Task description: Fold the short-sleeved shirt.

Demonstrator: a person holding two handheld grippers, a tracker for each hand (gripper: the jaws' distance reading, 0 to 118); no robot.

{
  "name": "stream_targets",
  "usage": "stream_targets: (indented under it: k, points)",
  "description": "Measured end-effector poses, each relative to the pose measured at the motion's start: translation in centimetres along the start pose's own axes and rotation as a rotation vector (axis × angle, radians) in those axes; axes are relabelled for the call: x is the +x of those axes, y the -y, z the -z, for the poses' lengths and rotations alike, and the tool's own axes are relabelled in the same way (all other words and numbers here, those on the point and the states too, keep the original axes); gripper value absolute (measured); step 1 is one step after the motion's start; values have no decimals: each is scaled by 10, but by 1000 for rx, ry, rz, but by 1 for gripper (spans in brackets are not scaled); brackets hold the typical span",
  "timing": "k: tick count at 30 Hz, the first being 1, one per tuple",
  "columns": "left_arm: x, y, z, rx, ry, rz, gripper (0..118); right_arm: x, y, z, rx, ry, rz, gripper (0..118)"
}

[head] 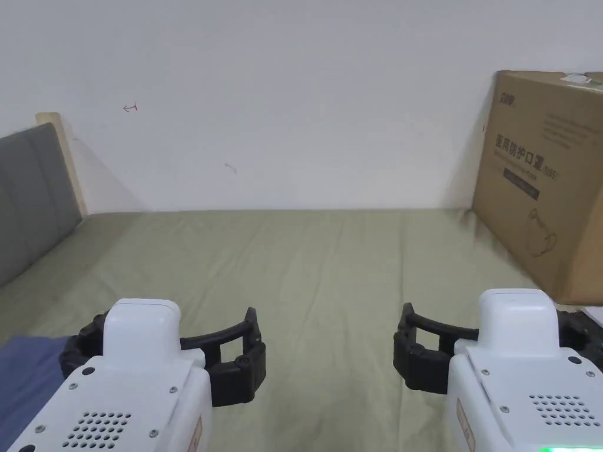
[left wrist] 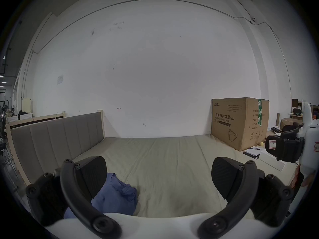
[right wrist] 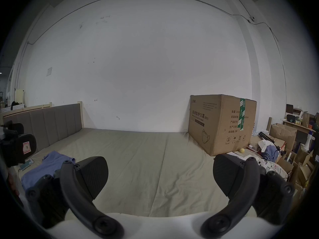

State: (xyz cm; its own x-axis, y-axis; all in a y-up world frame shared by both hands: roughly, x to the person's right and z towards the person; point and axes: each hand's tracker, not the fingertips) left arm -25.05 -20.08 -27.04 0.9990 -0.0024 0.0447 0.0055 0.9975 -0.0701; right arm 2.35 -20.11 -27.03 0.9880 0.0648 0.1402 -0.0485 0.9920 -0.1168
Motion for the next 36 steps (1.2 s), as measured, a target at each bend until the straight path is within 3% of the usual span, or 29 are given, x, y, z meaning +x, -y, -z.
stream_targets:
  k: [21,25,28,31,36]
  points:
    - [8,-2,9,-29,19,12,118,4,4,10,-41,7,20,118]
    - [1,-8,8,-15,43,-69,118,1,-2,11,-35,1,-6,118]
    - [-9,-7,6,11,64,-222,118,-13,-13,10,3,43,-131,118]
    - [-26,2,8,29,85,-484,118,-38,-22,8,33,71,-331,118]
    - [-56,46,23,8,51,-906,118,-99,7,9,50,29,-956,118]
